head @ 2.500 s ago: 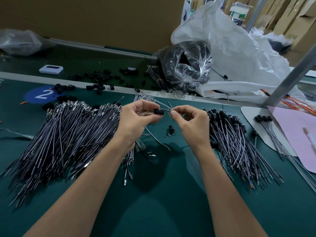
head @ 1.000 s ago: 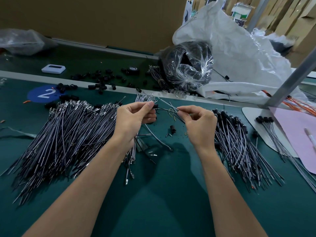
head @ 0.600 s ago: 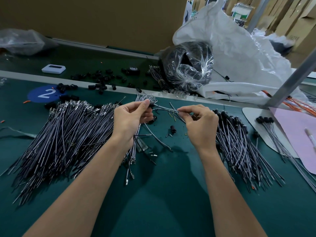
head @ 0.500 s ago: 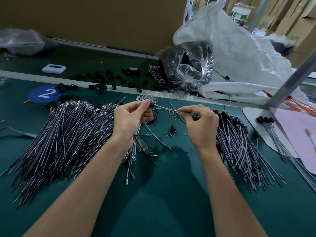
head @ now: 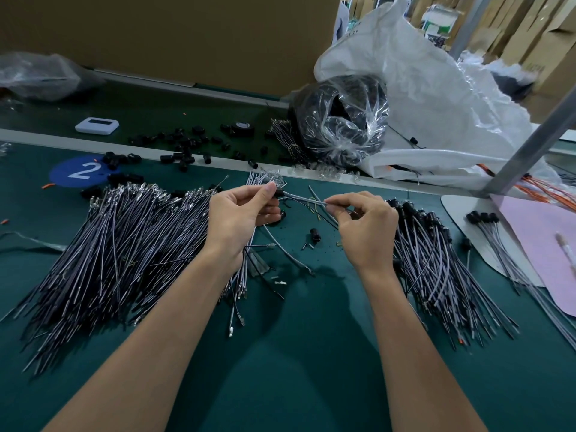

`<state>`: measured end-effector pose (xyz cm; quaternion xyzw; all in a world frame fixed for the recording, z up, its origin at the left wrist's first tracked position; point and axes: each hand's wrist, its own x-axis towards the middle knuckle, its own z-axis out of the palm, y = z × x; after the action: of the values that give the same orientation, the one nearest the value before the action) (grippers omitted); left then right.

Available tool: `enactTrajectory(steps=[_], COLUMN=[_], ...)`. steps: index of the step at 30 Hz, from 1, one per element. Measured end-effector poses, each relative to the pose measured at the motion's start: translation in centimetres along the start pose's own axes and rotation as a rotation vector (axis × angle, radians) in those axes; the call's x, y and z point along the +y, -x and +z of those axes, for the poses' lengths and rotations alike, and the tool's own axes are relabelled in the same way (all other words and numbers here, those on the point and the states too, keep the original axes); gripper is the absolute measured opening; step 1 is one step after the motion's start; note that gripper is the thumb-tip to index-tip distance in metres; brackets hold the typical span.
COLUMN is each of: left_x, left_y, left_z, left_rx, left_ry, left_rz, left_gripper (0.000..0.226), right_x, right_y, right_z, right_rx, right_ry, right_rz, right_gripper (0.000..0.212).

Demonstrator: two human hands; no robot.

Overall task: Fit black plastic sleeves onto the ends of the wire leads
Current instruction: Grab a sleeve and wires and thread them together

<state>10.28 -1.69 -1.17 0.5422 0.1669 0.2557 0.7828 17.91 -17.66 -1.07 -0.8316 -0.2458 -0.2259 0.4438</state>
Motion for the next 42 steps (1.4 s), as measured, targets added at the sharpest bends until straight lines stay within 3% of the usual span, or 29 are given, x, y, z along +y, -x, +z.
enactTrajectory(steps=[9, 17, 25, 34, 42], left_x=[-0.3, -0.8, -1.0, -1.0, -0.9], left_y=[0.1, 0.1, 0.2, 0.3, 0.4], left_z=[0.2, 0.5, 0.7, 0.7, 0.6], left_rx=[-0.082, -0.096, -0.139, -0.174, -0.216], left_ry=[-0.061, -0.102, -0.137, -0.173, -0.178], left_rz=[0.021, 0.054, 0.079, 0.122, 0.144], left_gripper=[0.006, 0.002, 0.001, 0.005, 0.010], right_x=[0.0, -0.6, -0.8, -0.9, -1.1], right_y=[0.1, 0.5, 0.6, 0.6, 0.7], right_z=[0.3, 0.8, 0.9, 0.8, 0.8], right_rx=[-0.015, -0.160, -0.050, -0.082, -0.140], right_ry=[-0.038, -0.072, -0.085, -0.080, -0.169], right_rz=[0.014, -0.024, -0.050, -0.136, -0.067], right_gripper=[0.008, 0.006, 0.002, 0.006, 0.017])
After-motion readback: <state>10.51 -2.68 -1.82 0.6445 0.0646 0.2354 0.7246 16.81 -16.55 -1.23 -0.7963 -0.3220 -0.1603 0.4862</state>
